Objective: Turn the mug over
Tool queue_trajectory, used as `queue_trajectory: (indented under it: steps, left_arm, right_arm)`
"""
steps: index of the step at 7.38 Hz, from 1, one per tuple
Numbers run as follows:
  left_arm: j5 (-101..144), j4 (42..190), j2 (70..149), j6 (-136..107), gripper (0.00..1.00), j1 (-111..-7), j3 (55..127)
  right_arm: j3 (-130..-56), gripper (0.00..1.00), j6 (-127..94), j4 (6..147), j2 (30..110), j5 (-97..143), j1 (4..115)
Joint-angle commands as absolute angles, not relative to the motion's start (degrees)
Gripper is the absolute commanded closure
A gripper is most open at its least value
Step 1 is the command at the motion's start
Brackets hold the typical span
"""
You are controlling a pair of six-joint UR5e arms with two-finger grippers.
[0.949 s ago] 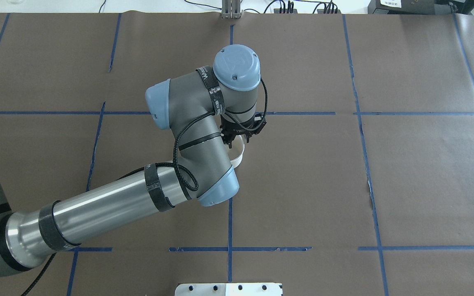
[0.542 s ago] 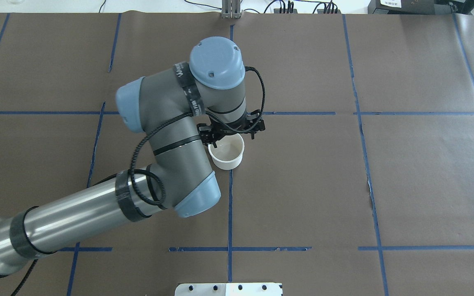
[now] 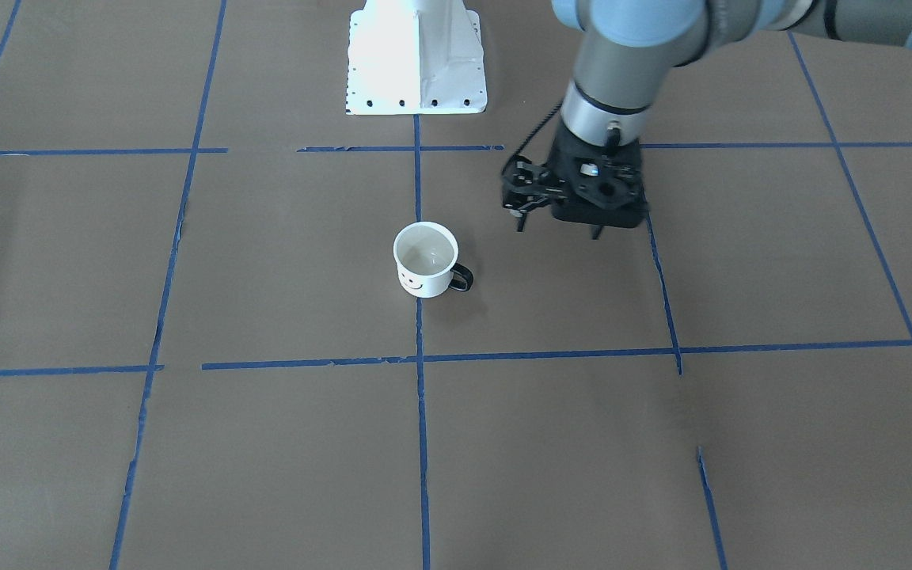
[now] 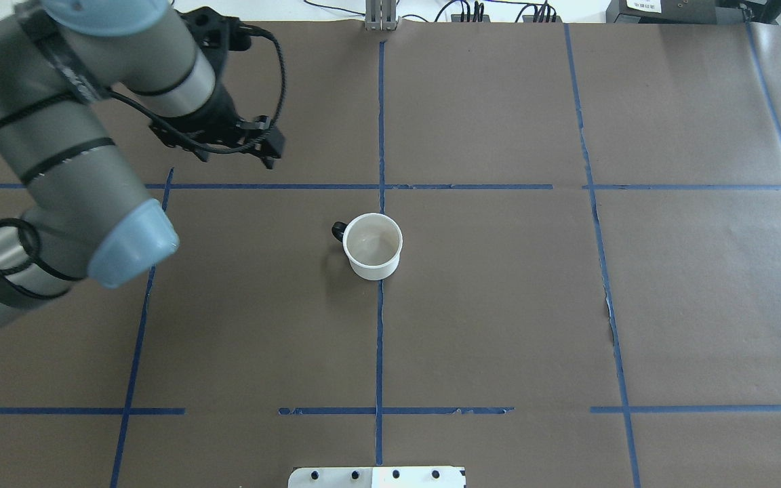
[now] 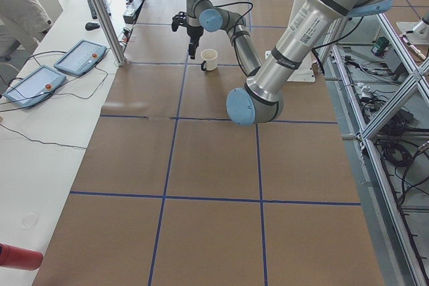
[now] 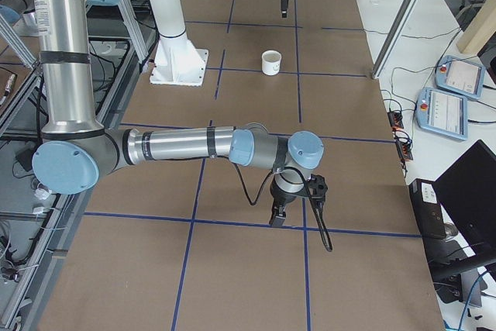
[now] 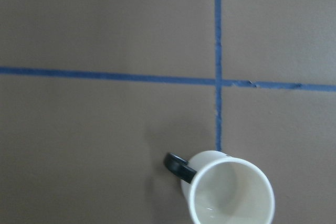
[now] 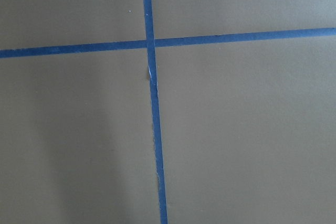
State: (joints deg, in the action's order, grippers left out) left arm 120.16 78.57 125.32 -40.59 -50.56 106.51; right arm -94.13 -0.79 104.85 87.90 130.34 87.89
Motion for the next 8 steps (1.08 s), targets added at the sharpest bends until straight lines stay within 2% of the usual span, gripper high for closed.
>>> queue_trajectory:
  steps: [1, 2, 3, 5, 7, 8]
  left_arm:
    - [128.81, 78.57, 113.52, -8.14, 0.0, -66.28, 105.05]
    - [131.54, 78.57, 109.2, 0.35, 0.0, -72.45, 102.59]
    - [132.36, 79.18, 101.68, 3.31, 0.0, -78.6, 101.52]
    - [132.8, 80.6, 95.22, 13.76, 0.0, -87.15, 97.31]
    - [134.98, 80.68, 89.93, 15.9, 0.0, -89.56, 97.03]
    - [137.35, 80.77, 89.65, 15.82, 0.0, -89.47, 96.77]
  right_arm:
    - [-94.13, 0.0, -0.79, 104.85, 87.89, 130.34, 87.89]
    - [-94.13, 0.0, -0.79, 104.85, 87.89, 130.34, 87.89]
    - [-94.13, 0.0, -0.79, 104.85, 87.89, 130.34, 87.89]
    - [-94.13, 0.0, -0.79, 104.85, 87.98, 130.34, 87.89]
    - [-94.13, 0.0, -0.79, 104.85, 87.98, 130.34, 87.89]
    - [-94.13, 0.0, -0.79, 104.85, 87.89, 130.34, 87.89]
